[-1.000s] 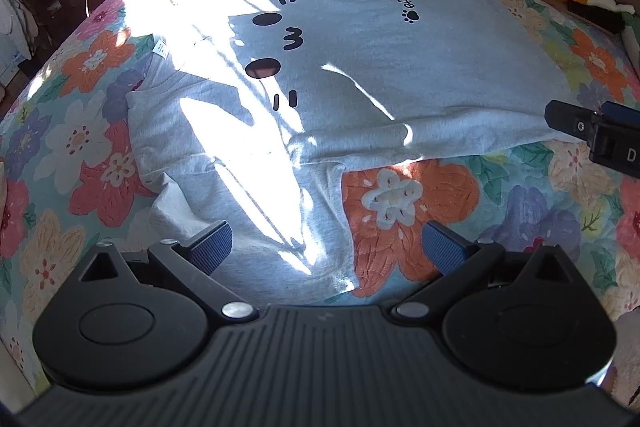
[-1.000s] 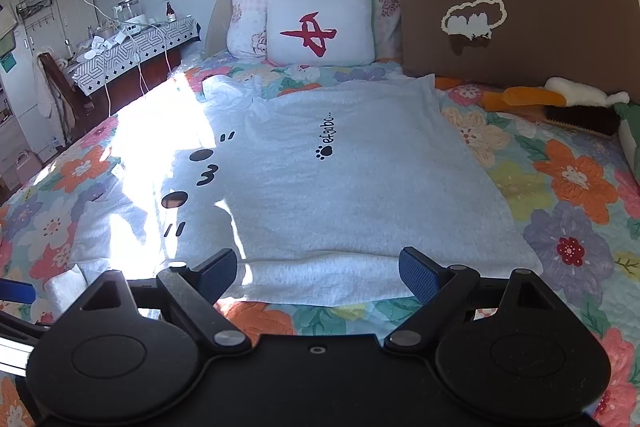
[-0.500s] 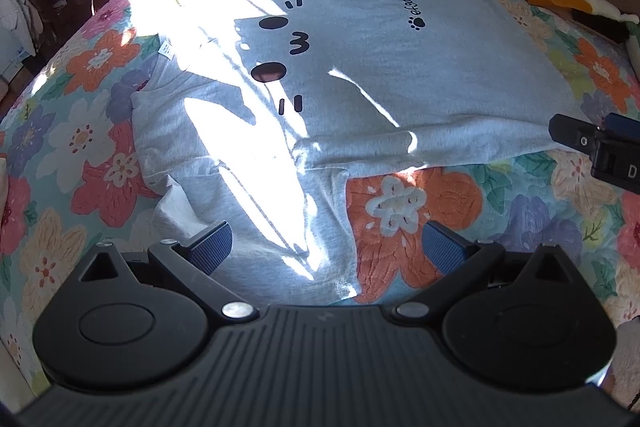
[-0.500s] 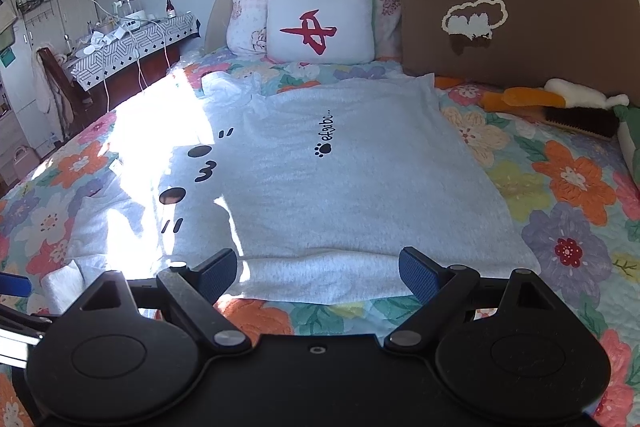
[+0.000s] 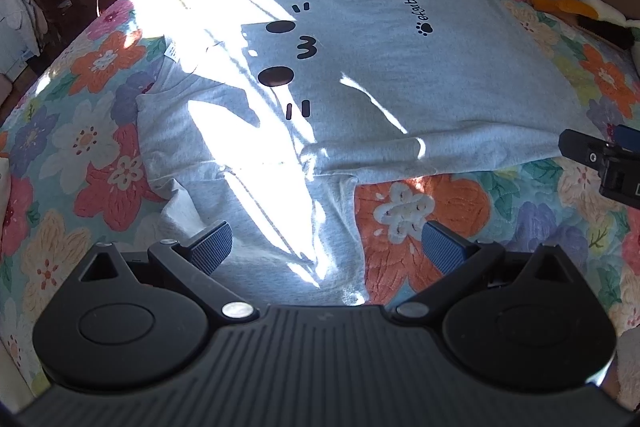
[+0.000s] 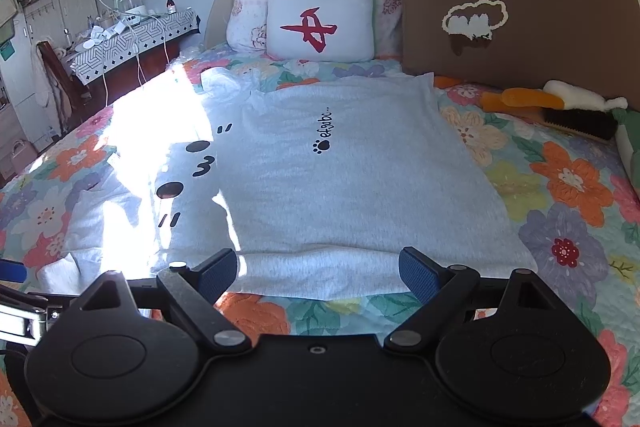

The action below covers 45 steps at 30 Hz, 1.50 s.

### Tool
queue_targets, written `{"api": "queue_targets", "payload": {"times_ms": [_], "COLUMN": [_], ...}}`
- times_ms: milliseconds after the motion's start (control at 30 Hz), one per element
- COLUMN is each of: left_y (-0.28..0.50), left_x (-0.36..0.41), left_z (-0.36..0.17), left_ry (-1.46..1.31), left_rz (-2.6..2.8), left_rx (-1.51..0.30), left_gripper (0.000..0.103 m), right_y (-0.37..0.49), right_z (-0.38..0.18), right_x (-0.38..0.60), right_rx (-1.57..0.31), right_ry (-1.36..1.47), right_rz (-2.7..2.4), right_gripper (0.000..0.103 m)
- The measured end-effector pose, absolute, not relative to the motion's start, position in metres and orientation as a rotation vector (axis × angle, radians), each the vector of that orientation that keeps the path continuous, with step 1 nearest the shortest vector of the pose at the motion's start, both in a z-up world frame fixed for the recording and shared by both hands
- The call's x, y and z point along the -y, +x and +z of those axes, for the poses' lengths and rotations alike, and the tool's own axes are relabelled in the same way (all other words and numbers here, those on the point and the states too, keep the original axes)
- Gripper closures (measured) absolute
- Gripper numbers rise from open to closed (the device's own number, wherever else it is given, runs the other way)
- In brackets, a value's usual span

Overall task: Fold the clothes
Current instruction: 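Move both grippers open toward the hem of the grey T-shirt, then grasp the hem corner with the left gripper while the right gripper grasps the other hem corner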

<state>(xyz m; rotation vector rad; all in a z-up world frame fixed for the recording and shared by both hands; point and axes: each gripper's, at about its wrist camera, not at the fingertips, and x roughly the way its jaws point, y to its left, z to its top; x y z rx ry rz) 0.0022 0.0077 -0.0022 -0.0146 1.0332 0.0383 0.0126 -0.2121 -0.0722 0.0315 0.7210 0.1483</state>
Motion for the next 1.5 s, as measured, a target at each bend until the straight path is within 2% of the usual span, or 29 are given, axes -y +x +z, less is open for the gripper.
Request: {"api": "queue_targets", "payload": {"times_ms": [467,767,1067,1167,1333,1500], "left_y": [0.003,0.007,0.028,0.033,0.038,0.041], "left_x": [-0.010,-0.028,-0.070,-0.094,-0.121,-0.143], "left_z": [-0.003,0.001,-0.032,-0.047,-0.069,-0.086], "left_ry": [-0.015,-0.095,-0.148,-0.199,-0.229,-0.273], "left_rz": [0.053,0.079,0.179,0.228,0.263,0.295], "left_rx": [-1.029,-0.913,-0.958,-0.979,-1.026,-1.110], "left_gripper": [0.000,0.000,0.000,0.004,0.020,0.022], "right_y": [0.012,0.014,0.029,0.041,0.076,0.102], "right_z": [-0.072,-0.072,-0.084,-0.096,-0.123,-0.136], "right_x": [0.210,0.211,0.203,0.194,0.165,0.113], "right_rx": [-0.721,-0.720,-0.790,-0.853,-1.030,-1.139], "right_ry": [0.025,0.033,0.113,0.166,0.259,0.174], "right_rz": [0.150,0.151,0.238,0.297,0.467,0.594], "right_gripper": [0.012,0.012,0.012,0.012,0.012,0.013]}}
